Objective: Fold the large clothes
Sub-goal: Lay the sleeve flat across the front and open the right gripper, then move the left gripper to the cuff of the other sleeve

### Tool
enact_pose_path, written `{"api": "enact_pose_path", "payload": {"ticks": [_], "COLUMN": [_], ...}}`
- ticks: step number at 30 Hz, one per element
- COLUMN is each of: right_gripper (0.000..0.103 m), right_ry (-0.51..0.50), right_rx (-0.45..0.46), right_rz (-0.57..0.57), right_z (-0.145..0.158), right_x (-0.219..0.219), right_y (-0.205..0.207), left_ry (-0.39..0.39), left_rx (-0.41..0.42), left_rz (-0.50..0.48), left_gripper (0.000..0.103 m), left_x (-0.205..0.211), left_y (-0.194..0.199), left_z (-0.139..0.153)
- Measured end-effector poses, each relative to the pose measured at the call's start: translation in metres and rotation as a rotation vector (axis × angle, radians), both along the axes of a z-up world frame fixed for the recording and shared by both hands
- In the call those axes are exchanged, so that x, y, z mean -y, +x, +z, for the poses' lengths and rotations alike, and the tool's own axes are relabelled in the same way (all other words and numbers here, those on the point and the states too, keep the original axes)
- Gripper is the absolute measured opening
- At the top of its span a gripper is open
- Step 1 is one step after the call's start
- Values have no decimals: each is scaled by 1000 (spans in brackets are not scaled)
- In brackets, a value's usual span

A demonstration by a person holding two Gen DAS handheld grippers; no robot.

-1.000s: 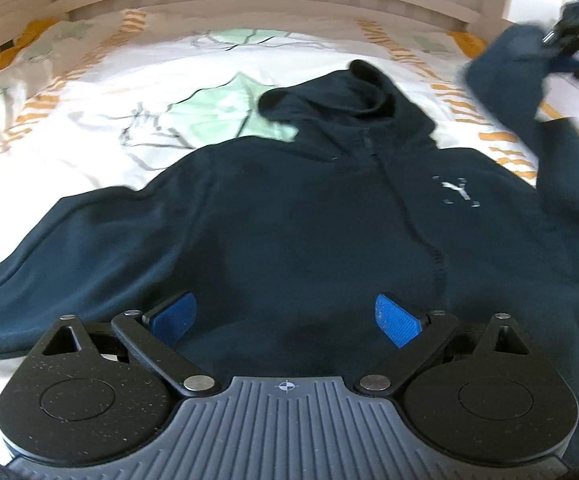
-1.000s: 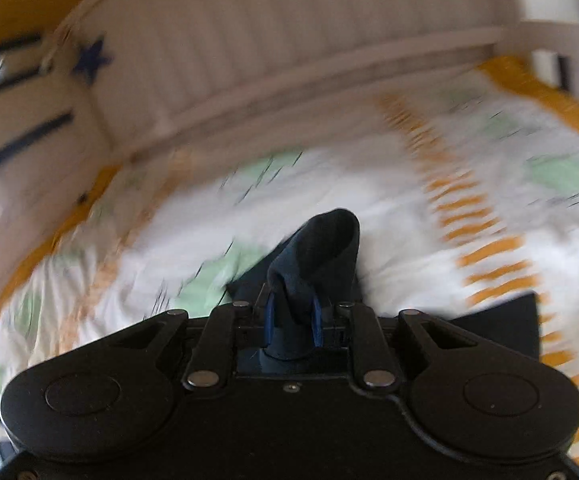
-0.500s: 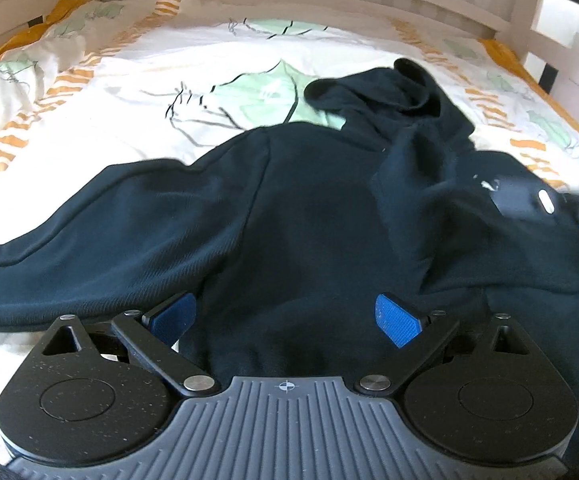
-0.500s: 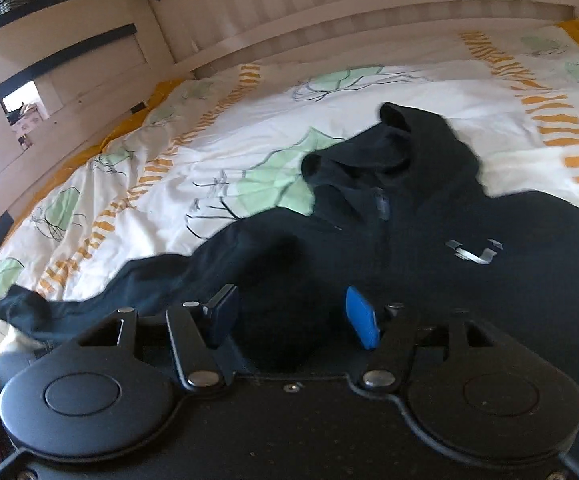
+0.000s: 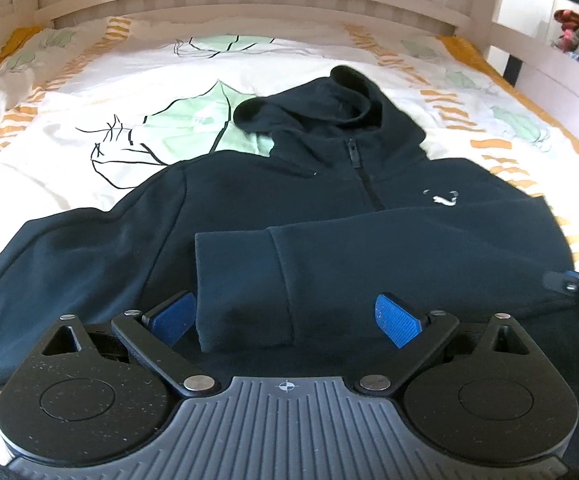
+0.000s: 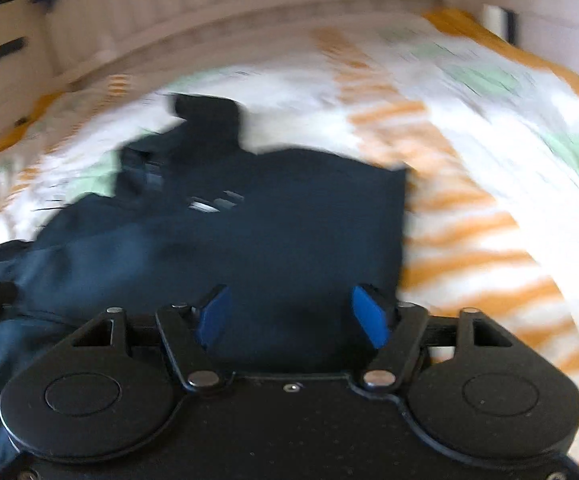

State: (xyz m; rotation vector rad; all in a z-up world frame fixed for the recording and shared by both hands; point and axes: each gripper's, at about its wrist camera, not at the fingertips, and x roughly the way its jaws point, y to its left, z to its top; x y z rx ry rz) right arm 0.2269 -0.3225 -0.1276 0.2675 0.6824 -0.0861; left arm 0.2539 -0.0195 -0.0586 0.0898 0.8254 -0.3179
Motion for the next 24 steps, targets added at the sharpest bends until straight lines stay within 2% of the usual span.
{"api": "enact_pose_path", "payload": {"ticks": [3, 6, 8, 11, 13, 18, 22, 23, 24], "right_gripper": [63, 63, 64, 66, 69, 83, 95, 103, 102], "right_ry": [30, 6, -14, -37, -64, -151, -118, -96, -87], "right_rx": [54, 53, 51, 58, 67, 82, 94, 99, 101], "right_rz": [2, 8, 12, 22, 35, 71, 104, 126, 138], "right_z": [-7, -6, -7, -11, -15, -20, -20, -20, -19], "right_x": [14, 9, 7, 4, 2, -15, -12, -11, -11], "right_y": [-13, -11, -10, -10, -12, -12, -12, -13, -13], "left_ry": [33, 74, 52, -14, -15, -25, -23, -23, -23], "left_rx": [0, -18, -55, 10, 54, 70, 84, 84, 84], "left_rz": [12, 22, 32, 38, 38, 41, 40, 40, 40], "left_gripper": [98, 99, 103, 103, 103, 103, 103, 103, 103], "left_x": [4, 5, 2, -8, -8, -9, -8, -8, -7], "left_y": [7, 16, 21, 15, 7, 5, 4, 4, 4], "left_z": [-11, -26, -39, -49, -51, -50, -51, -51, -51]}}
